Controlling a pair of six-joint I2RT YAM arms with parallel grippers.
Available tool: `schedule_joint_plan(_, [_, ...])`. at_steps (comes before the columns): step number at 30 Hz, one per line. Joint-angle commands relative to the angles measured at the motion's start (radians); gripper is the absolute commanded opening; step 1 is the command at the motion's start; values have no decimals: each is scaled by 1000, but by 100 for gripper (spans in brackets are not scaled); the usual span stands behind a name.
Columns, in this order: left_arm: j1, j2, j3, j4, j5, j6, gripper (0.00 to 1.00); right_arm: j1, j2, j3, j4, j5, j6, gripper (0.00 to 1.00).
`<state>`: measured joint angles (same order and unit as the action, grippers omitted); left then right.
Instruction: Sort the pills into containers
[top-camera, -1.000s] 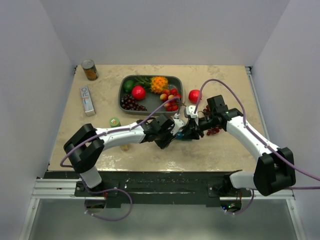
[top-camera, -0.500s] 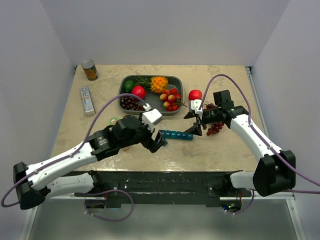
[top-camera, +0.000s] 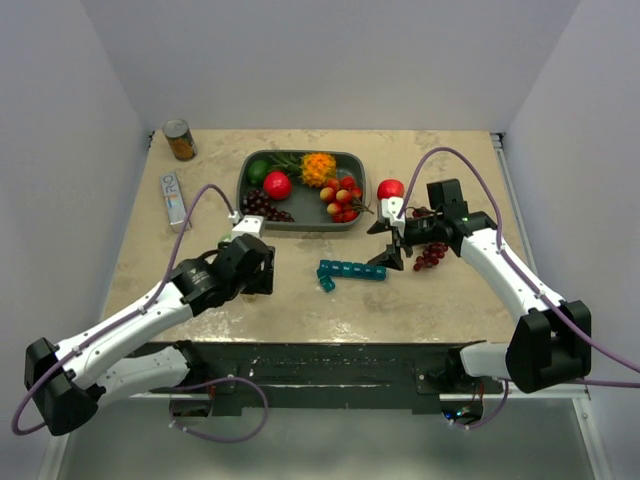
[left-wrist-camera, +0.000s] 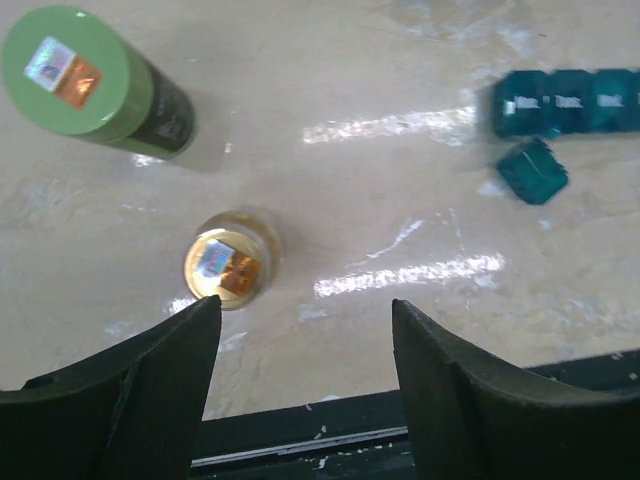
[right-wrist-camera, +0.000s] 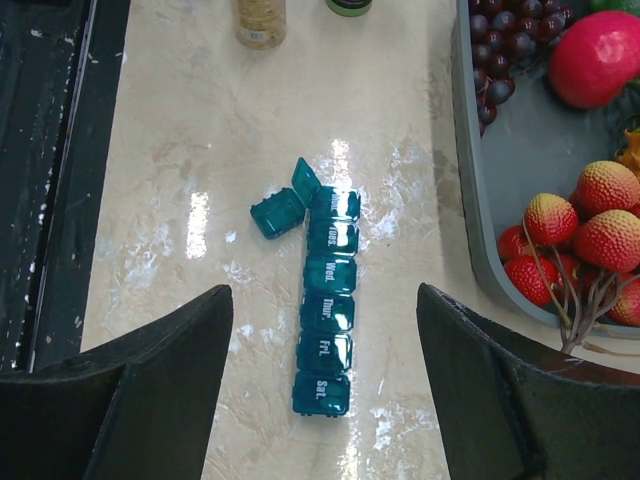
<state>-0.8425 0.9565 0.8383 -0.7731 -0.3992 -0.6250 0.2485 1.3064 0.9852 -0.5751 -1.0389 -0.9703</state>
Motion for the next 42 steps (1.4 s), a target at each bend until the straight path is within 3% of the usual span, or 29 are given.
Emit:
schedule_joint_plan(1, [94,30,36,-5,-70,-27,73,0,-12,-3,24,-24,7,77])
schedule_joint_plan(7, [212,122,1,38,-44,-7,73,0,-10,-5,26,-23,8,77])
schedule_joint_plan(11, [276,149,51,95,-72,42,73,0,-6,-5,26,-29,7,77])
schedule_joint_plan(19, [465,283,137,179,11,174,74,0,-9,-5,24,-29,8,78])
schedule_joint_plan(29, [493,392,162,202,48,220,72,-2,-6,-5,23,-30,7,78])
schedule_joint_plan(35, [494,404,162,210,43,235,56,0,-6,-5,23,-32,8,78])
schedule_joint_plan(42, [497,433,159,204,54,245,61,-2,-7,-3,21,-33,10,78])
